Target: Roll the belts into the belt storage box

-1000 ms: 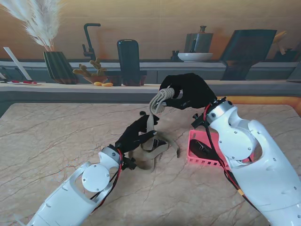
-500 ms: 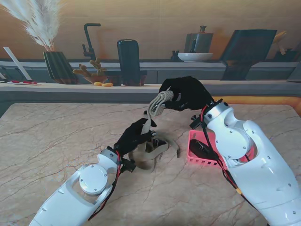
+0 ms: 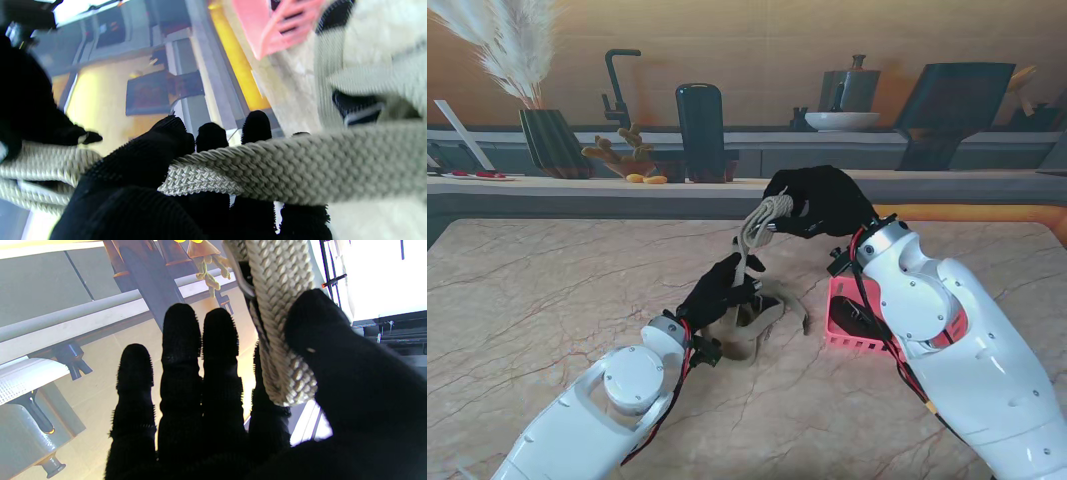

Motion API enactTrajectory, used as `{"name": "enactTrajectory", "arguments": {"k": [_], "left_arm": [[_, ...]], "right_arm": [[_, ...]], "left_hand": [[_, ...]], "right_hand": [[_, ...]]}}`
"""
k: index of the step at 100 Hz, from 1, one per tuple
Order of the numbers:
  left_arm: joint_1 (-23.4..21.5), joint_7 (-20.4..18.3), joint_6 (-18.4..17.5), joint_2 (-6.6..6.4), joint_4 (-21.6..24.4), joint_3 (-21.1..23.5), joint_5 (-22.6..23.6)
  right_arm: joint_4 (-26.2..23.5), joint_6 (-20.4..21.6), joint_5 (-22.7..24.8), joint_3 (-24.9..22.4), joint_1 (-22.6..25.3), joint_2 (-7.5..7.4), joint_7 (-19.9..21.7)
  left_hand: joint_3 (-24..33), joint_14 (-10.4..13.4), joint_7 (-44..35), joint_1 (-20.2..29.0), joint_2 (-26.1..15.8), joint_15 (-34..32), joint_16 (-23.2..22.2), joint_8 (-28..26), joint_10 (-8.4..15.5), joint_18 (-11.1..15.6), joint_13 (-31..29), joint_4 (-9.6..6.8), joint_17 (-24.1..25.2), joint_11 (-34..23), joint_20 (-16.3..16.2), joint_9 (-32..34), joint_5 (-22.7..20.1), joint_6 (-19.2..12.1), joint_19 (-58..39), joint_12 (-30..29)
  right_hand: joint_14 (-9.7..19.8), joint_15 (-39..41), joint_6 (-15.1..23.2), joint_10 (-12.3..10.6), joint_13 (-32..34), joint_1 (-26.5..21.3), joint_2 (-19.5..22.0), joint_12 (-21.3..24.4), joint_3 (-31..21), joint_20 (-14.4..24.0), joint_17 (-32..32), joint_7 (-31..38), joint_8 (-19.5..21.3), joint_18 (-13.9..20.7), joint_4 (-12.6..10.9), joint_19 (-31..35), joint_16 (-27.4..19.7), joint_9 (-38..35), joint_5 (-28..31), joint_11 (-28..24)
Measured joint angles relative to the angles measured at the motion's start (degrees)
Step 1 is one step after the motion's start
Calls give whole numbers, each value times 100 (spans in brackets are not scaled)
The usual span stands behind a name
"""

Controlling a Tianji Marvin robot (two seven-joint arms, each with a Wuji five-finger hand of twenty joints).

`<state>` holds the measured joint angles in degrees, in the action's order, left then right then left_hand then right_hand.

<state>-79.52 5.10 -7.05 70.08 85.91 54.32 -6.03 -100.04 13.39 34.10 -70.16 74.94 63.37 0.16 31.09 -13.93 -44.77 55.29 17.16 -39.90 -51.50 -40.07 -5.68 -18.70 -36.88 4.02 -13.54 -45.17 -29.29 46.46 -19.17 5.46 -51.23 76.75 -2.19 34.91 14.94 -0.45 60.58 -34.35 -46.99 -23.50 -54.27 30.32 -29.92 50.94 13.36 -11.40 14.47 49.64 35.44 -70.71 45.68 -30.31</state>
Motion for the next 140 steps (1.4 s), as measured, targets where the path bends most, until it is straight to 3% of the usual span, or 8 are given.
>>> {"name": "enactTrajectory", "arguments": {"k": [8,17,27,41,53,110,126,140], "left_arm": [[-81,-207,229,8,123,111,-438],[-79,-191,231,8,121,97,140],[-42,-332,179,-6,72,77,-35],[24,-515,129,-27,4,44,-350],[45,-532,126,-34,-12,32,-226],[63,-630,362,-10,-74,138,-745],[103,-1156,362,-38,-123,141,-992],[125,-1437,215,-115,-154,112,-1074]], "right_arm": [[1,2,42,0,9,5,-33],[2,1,86,0,27,11,-83],[14,-32,121,26,44,22,-228],[21,-265,-242,106,67,60,-285],[7,-505,-718,153,116,105,-250],[-173,-1025,-2010,178,386,206,-14],[30,-1015,-1948,434,285,250,-324],[426,-904,-1745,658,150,344,-660]], "left_hand": [[498,-195,238,-18,77,679,846,153,-323,-10,127,6,46,1551,92,-13,-54,37,63,-632],[1016,-282,502,-250,63,1069,1505,415,-571,-57,128,-64,-31,1943,236,-13,-395,165,68,-2116],[1371,-343,761,-595,-70,1316,1873,642,-616,-90,131,-827,-64,1977,299,-5,-718,236,70,-3310],[1343,-350,833,-500,-384,1375,2041,715,-668,-96,26,-1768,-164,2051,353,120,-1002,238,70,-4111],[1103,-351,833,-127,-583,1391,2093,706,-671,-99,-41,-2206,-230,2053,356,120,-1014,238,70,-4518],[1134,-409,448,-11,-629,1323,2106,205,-742,-100,-252,-2206,-233,2052,360,248,-1169,178,71,-4538],[1200,-409,405,-18,-617,1320,2105,128,-738,-91,-281,-2199,-233,2052,360,412,-1171,153,71,-4333],[1293,-409,405,-32,-489,1320,2106,121,-733,-62,-329,-1564,-233,2084,360,470,-1171,98,71,-4148]], "right_hand": [[0,0,0,-1,0,0,0,0,0,0,1,0,0,0,0,0,0,0,0,0],[0,0,0,-1,0,0,0,0,0,0,2,0,0,0,0,0,0,0,0,-11],[0,1,0,-2,0,2,0,0,0,0,2,0,0,0,0,0,0,0,0,-46],[1,5,-1,-2,0,2,0,0,0,0,3,0,0,0,0,0,0,0,0,-48],[1,10,-22,-2,0,2,0,0,0,-4,5,0,0,-4,0,1,0,0,0,-56],[-7,71,-50,-2,0,1,0,0,0,-5,136,7,4,-80,0,1,0,0,0,-86],[-8,75,-50,-2,0,0,0,0,0,-5,140,8,5,-86,0,1,0,0,0,-87],[-8,78,-50,-1,0,0,0,0,0,-5,161,8,5,-92,0,2,0,0,0,-87]]}}
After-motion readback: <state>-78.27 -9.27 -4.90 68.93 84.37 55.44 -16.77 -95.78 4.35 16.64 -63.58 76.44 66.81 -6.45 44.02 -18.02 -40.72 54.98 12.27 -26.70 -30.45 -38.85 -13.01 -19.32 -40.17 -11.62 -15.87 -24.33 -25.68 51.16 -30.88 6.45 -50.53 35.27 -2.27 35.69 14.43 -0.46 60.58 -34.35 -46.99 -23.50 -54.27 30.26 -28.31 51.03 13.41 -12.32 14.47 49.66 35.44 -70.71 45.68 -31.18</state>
